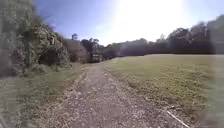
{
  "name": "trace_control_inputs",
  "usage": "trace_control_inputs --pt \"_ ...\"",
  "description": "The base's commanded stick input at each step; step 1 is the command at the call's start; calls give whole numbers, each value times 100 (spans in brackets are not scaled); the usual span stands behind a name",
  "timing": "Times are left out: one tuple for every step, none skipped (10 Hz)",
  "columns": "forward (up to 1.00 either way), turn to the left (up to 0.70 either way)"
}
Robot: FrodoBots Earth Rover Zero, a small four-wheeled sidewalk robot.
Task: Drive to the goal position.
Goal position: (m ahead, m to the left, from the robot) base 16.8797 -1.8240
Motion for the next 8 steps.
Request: trace_control_inputs --pt "30 0" --pt "30 0" --pt "30 0" --pt "30 0" --pt "30 0" --pt "30 0" --pt "30 0" --pt "30 0"
